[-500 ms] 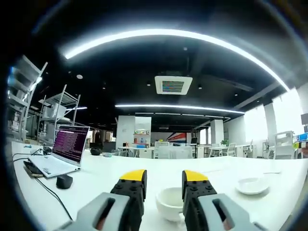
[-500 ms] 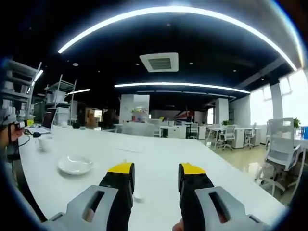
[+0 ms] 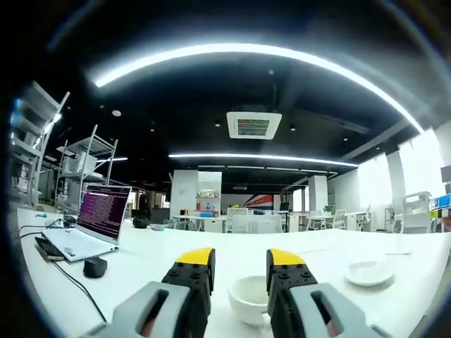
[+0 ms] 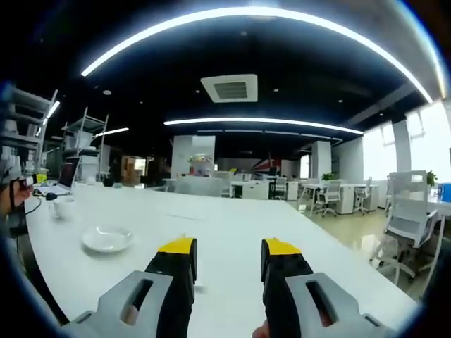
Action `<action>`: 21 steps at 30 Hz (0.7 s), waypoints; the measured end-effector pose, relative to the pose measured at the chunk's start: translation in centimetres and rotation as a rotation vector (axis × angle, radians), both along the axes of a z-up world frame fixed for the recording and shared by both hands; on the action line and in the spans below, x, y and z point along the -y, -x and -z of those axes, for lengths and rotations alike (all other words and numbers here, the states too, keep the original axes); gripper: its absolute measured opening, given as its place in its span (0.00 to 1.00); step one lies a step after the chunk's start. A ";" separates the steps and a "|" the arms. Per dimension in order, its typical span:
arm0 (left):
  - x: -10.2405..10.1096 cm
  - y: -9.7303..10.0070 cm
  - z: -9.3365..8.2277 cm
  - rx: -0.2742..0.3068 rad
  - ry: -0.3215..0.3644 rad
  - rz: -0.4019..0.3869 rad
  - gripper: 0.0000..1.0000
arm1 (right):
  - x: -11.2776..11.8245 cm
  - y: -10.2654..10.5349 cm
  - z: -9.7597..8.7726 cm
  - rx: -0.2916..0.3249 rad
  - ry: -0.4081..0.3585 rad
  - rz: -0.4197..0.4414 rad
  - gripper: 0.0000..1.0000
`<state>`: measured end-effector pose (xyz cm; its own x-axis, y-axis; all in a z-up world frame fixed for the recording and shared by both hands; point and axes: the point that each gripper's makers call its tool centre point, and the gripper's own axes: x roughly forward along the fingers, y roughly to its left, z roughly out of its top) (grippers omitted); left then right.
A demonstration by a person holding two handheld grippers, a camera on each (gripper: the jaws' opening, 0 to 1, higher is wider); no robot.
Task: Tidy tabletop coffee trays, cups and spoons，present forward
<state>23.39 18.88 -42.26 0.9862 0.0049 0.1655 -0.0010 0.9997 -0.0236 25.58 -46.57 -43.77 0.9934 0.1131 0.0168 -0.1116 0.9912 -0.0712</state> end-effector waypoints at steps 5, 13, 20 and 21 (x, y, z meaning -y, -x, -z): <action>0.0 0.0 -0.1 -0.001 -0.001 0.000 0.31 | 0.2 0.2 -0.1 0.006 -0.004 0.005 0.36; 0.0 0.2 -0.4 0.003 -0.002 -0.001 0.31 | 0.5 0.2 -0.1 0.001 -0.004 0.017 0.36; -0.2 0.4 -0.8 0.009 -0.003 0.001 0.31 | 1.3 0.3 0.0 -0.014 -0.011 0.045 0.37; -0.2 0.4 -0.8 0.010 -0.003 -0.001 0.31 | 1.3 0.4 -0.1 -0.011 -0.013 0.045 0.37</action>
